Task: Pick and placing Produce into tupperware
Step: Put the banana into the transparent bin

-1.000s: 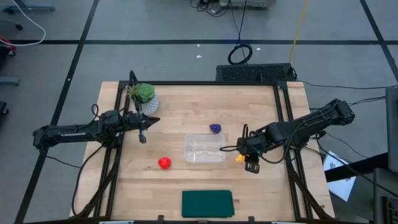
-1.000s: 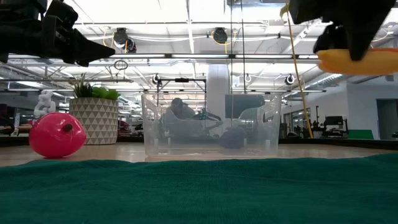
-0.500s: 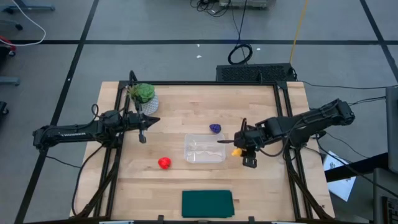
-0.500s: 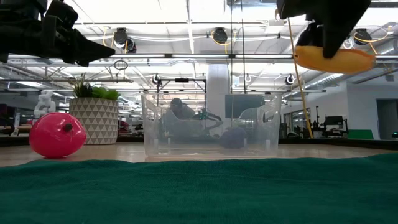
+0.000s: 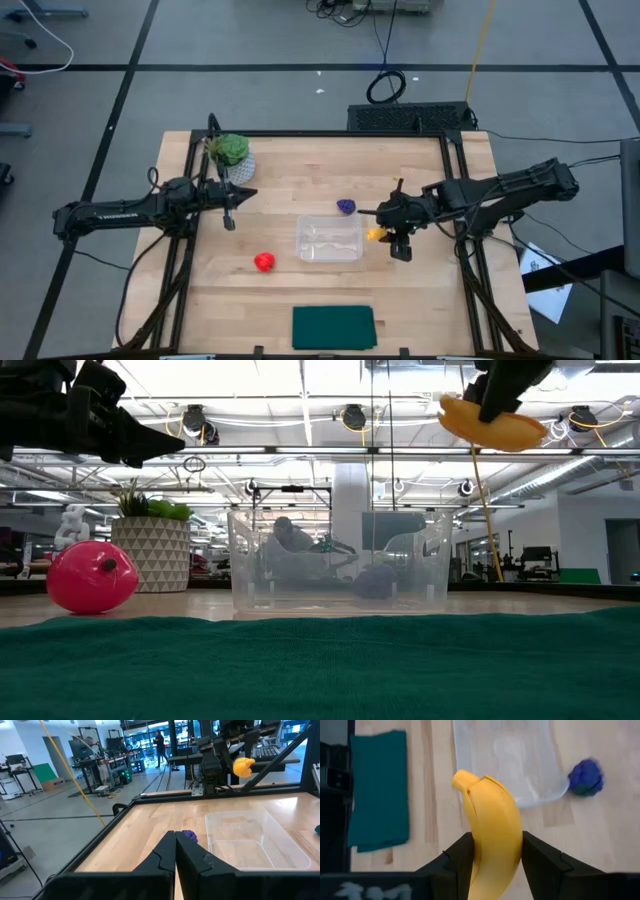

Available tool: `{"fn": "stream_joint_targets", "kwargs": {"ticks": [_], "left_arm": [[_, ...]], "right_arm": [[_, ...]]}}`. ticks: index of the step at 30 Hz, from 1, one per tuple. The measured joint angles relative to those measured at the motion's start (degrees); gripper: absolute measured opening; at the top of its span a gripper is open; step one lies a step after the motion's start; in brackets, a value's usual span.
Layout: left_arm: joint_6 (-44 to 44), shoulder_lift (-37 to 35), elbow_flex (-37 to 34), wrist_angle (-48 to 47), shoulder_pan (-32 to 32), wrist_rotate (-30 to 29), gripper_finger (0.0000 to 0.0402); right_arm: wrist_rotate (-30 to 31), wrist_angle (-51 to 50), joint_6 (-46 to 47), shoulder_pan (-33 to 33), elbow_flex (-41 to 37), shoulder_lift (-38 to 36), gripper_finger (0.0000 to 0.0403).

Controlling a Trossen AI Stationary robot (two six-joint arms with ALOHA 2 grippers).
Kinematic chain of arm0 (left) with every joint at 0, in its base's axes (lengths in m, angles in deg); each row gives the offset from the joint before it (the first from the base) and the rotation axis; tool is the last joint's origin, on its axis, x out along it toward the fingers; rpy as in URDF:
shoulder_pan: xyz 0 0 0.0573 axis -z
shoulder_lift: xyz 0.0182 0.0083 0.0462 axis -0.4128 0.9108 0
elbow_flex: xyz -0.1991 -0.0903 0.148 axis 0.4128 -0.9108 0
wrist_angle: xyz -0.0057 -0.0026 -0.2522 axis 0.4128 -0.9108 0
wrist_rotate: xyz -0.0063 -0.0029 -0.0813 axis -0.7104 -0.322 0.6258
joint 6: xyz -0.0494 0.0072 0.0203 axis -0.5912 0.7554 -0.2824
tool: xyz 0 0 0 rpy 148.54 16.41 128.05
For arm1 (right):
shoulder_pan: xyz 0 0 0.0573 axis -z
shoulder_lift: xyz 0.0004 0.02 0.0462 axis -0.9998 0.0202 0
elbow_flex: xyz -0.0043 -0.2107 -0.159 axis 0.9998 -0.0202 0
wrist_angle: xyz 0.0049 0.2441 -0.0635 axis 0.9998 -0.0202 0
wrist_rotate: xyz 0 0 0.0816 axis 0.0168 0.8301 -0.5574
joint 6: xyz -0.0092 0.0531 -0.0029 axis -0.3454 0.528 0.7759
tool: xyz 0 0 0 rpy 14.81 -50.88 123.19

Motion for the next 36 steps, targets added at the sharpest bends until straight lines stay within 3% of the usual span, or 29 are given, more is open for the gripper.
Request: {"fn": "stream_joint_targets", "kwargs": {"ticks": [19, 36], "left_arm": [[-0.02, 0.02, 0.0, 0.03, 0.0, 0.0, 0.0005], [0.0, 0.0, 0.0, 0.05, 0.02, 0.0, 0.0005]], "right_arm": [[-1.44, 2.87, -4.02, 6.29, 0.0, -0.45, 0.0137], [-1.62, 4.57, -5.19, 7.82, -0.02, -0.43, 0.0137]]}}
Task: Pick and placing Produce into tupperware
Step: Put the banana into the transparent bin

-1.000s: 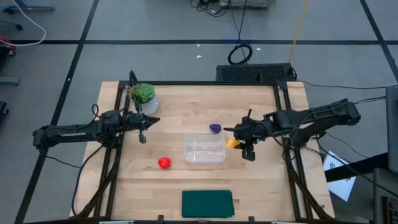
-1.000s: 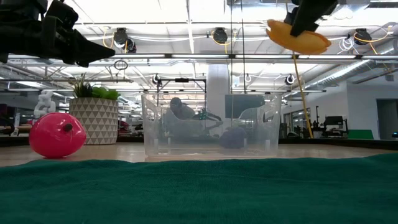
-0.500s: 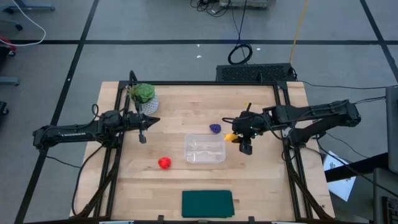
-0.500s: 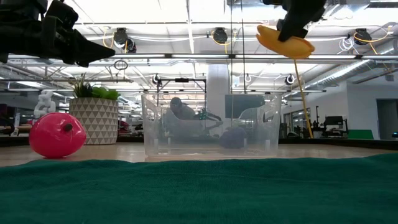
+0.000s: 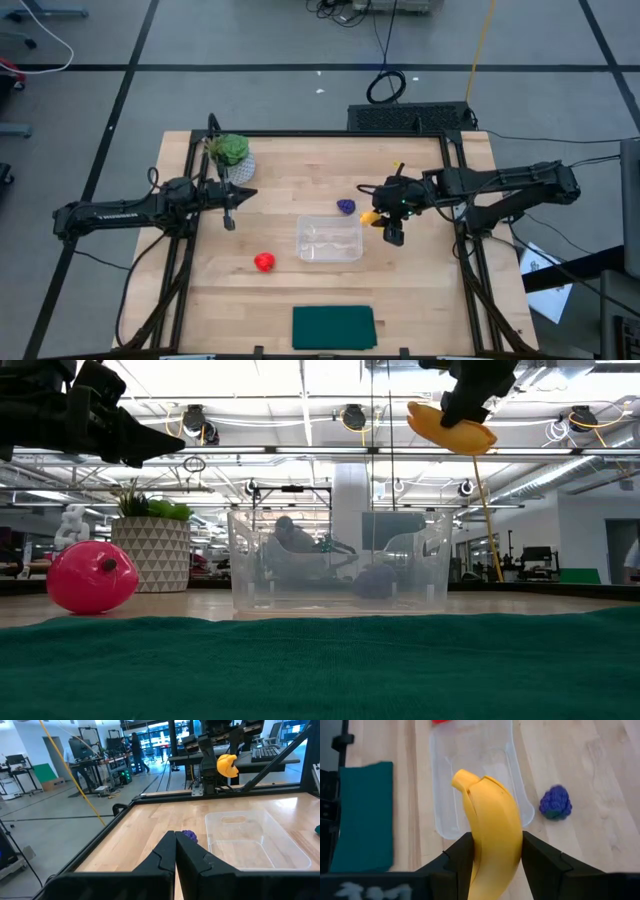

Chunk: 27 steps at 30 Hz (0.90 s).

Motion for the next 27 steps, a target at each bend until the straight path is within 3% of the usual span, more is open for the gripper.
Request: {"fn": "stream_joint_targets", "kwargs": {"ticks": [5, 27], "left_arm": [[0.0, 0.01, 0.0, 0.02, -0.02, 0.0, 0.0006], [1.12, 0.33, 0.0, -0.2, -0.02, -0.01, 0.0005]], "right_arm": [[-0.29, 4.09, -1.38, 0.33, 0.0, 0.32, 0.0137], [-12.02, 12.97, -7.4, 8.37, -0.02, 6.31, 0.0137]]}}
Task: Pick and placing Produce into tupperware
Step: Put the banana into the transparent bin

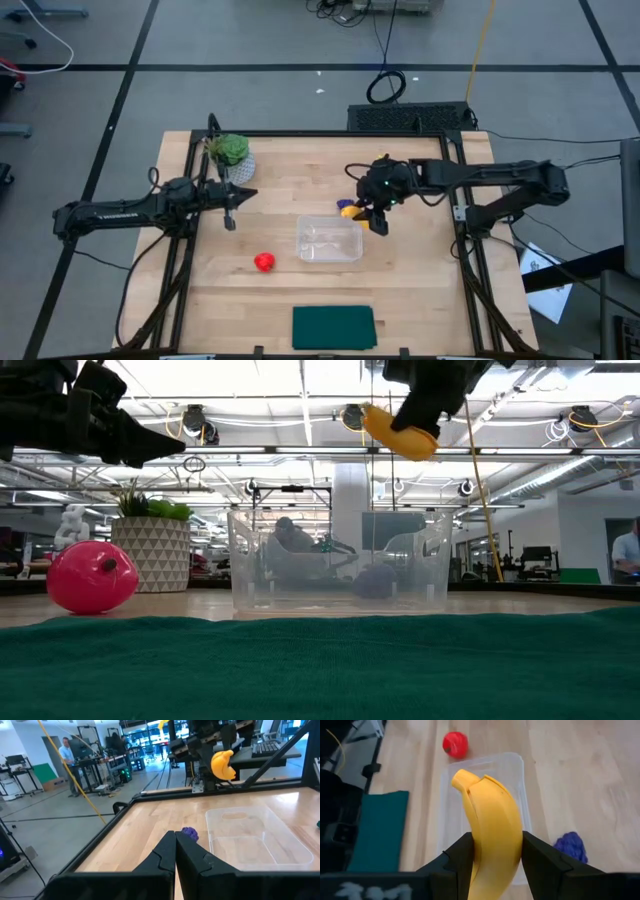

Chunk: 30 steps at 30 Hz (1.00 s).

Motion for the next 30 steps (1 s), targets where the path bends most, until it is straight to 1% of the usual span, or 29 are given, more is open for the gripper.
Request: {"fn": "stream_joint_targets", "kwargs": {"ticks": [7, 11, 18, 30], "left_arm": [[0.15, 0.07, 0.0, -0.09, 0.0, -0.45, 0.0005], [0.12, 0.07, 0.0, -0.04, 0.0, -0.47, 0.0005], [0.15, 0.07, 0.0, -0.24, 0.0, -0.47, 0.0005], [0.6, 0.04, 0.0, -0.72, 0.0, -0.47, 0.0006]], "right_arm": [[-0.49, 0.09, -2.47, 1.59, 1.38, 2.77, 0.0137], [-2.8, -0.89, -3.07, 1.79, 4.83, 5.83, 0.0137], [-2.94, -4.56, -5.11, 1.75, 11.4, 10.62, 0.0137], [-3.03, -8.21, -8.55, 1.73, 20.51, 19.55, 0.0137]]}}
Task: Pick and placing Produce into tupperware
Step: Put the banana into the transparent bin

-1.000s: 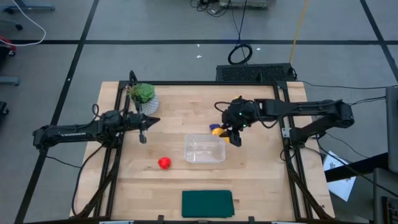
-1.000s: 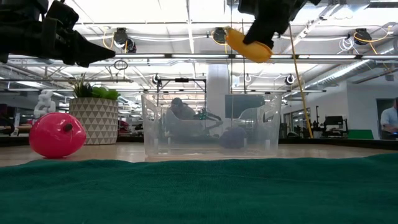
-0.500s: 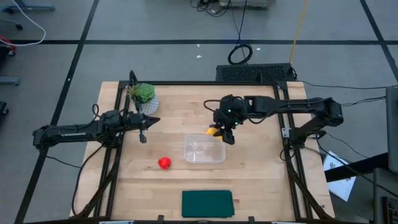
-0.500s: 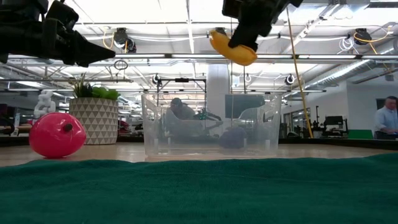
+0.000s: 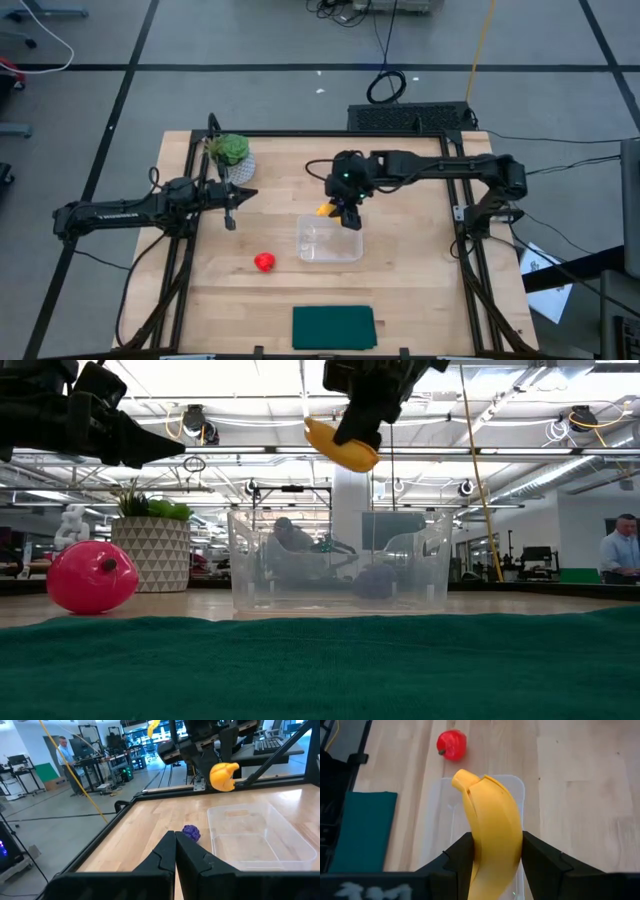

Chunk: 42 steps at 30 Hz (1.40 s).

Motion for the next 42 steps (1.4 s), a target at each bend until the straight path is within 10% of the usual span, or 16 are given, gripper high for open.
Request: {"fn": "stream_joint_targets", "kwargs": {"ticks": [42], "left_arm": [[0.17, 0.01, 0.0, -0.35, 0.02, 0.0, 0.0006]], "right_arm": [[0.45, -9.82, -7.52, 0.98, 1.38, 6.0, 0.0137]]}}
